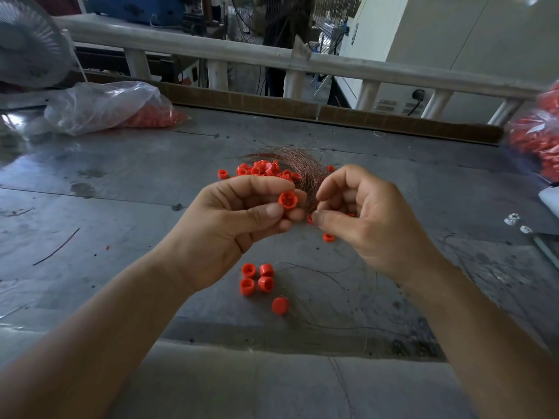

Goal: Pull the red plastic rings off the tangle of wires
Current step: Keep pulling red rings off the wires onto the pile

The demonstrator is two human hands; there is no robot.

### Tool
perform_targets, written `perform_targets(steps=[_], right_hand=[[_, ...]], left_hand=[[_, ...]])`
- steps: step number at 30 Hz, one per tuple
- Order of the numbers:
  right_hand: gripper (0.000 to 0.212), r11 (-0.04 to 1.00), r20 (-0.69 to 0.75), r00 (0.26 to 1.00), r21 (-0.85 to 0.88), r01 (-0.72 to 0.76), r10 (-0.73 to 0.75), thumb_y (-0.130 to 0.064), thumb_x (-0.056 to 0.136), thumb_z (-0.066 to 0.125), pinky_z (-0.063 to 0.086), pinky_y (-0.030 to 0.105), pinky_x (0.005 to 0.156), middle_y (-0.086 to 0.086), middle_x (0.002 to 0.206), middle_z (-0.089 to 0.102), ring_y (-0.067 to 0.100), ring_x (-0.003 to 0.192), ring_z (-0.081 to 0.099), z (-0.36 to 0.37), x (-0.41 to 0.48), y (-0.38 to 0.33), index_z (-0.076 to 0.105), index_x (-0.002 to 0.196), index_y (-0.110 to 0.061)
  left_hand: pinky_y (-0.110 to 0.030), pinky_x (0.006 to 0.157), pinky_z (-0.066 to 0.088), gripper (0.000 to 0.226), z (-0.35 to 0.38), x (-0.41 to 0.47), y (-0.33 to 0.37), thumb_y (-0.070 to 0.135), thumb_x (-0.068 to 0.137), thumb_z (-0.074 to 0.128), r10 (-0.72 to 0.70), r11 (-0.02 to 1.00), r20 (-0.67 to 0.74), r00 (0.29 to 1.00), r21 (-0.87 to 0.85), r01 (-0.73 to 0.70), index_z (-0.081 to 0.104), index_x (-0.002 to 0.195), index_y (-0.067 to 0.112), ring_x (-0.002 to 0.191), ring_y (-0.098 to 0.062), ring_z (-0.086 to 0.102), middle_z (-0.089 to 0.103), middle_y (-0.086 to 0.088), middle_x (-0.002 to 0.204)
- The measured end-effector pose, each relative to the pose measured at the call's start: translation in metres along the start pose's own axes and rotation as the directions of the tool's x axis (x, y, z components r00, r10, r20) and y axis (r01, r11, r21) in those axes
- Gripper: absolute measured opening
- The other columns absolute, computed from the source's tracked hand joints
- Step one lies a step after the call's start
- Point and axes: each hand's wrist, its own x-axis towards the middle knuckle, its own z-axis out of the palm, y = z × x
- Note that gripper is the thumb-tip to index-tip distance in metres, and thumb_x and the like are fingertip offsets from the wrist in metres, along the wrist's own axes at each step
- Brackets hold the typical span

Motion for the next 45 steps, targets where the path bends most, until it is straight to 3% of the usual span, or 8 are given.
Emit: perform_targets(steps=[10,14,18,23,27,34,40,45], right_hand=[[0.021,0.998,0.125,0.991,0.014,-0.059,0.057,-0.012,0.072,0.073,0.043,0.014,0.048,-0.008,0.055,0.061,0.003,0.051,0.057,0.001,0.002,0.001,0.053,0.073,-0.019],[0.017,0.988,-0.093,0.984,0.043,-0.151,0.154,-0.032,0.071,0.066,0.050,0.019,0.050,-0.004,0.057,0.066,0.007,0.051,0.061,-0.027,0.012,0.011,0.059,0.072,-0.017],[0.016,0.944,-0.274,0.944,-0.222,-0.246,0.181,-0.021,0.082,0.066,0.047,0.025,0.059,-0.004,0.059,0.064,0.008,0.053,0.058,-0.047,0.019,0.039,0.059,0.067,-0.023],[0.010,0.801,-0.098,0.973,-0.554,-0.229,0.210,-0.017,0.079,0.069,0.034,0.002,0.053,-0.019,0.066,0.055,-0.006,0.063,0.049,-0.043,0.020,0.057,0.066,0.074,-0.025],[0.012,0.757,-0.080,0.967,-0.607,-0.241,0.244,-0.012,0.080,0.067,0.035,0.002,0.051,-0.016,0.070,0.055,-0.005,0.062,0.052,-0.036,0.020,0.066,0.069,0.088,-0.021],[0.027,0.731,-0.082,0.962,-0.634,-0.253,0.262,-0.013,0.074,0.073,0.036,0.003,0.045,-0.014,0.063,0.055,-0.003,0.051,0.052,-0.034,0.020,0.068,0.053,0.063,-0.026],[0.016,0.955,-0.162,0.951,-0.096,-0.281,0.264,0.002,0.080,0.064,0.051,0.018,0.056,-0.001,0.066,0.063,0.009,0.055,0.062,-0.042,0.021,0.049,0.062,0.079,-0.013],[0.008,0.913,-0.007,0.966,0.330,-0.242,0.258,-0.002,0.075,0.062,0.052,0.019,0.049,0.003,0.059,0.067,0.011,0.054,0.064,-0.031,0.014,0.023,0.059,0.078,-0.009]], left_hand=[[-0.018,0.063,0.054,0.019,0.002,-0.002,-0.003,0.006,0.062,0.065,-0.050,0.996,0.057,0.997,-0.066,0.054,0.074,0.078,0.010,0.074,-0.014,0.070,0.072,-0.009,0.079],[-0.018,0.063,0.054,0.019,0.004,-0.002,-0.004,0.006,0.060,0.065,-0.076,0.993,0.043,0.996,-0.091,0.080,0.074,0.077,0.011,0.074,-0.015,0.070,0.072,-0.008,0.080],[-0.018,0.063,0.055,0.019,0.006,-0.003,-0.005,0.005,0.061,0.065,-0.099,0.989,0.053,0.994,-0.104,0.104,0.073,0.077,0.009,0.075,-0.015,0.070,0.072,-0.009,0.081],[-0.018,0.062,0.055,0.019,0.007,-0.004,-0.003,0.005,0.059,0.065,-0.104,0.988,0.038,0.994,-0.106,0.108,0.073,0.076,0.009,0.074,-0.016,0.070,0.072,-0.010,0.080],[-0.019,0.062,0.055,0.019,0.006,-0.003,-0.003,0.005,0.059,0.065,-0.101,0.988,0.028,0.994,-0.110,0.104,0.073,0.077,0.009,0.074,-0.016,0.070,0.072,-0.010,0.080],[-0.018,0.063,0.054,0.020,0.005,-0.003,-0.004,0.005,0.060,0.065,-0.101,0.988,0.031,0.994,-0.113,0.104,0.074,0.077,0.010,0.075,-0.015,0.070,0.072,-0.010,0.081],[-0.018,0.063,0.054,0.017,0.005,-0.002,-0.004,0.003,0.065,0.062,-0.108,0.990,0.008,0.994,-0.086,0.108,0.074,0.077,0.009,0.074,-0.015,0.070,0.072,-0.010,0.080],[-0.018,0.062,0.054,0.022,0.006,-0.002,-0.005,-0.003,0.068,0.055,-0.130,0.990,-0.032,0.991,-0.061,0.128,0.074,0.075,0.008,0.073,-0.016,0.070,0.071,-0.011,0.078]])
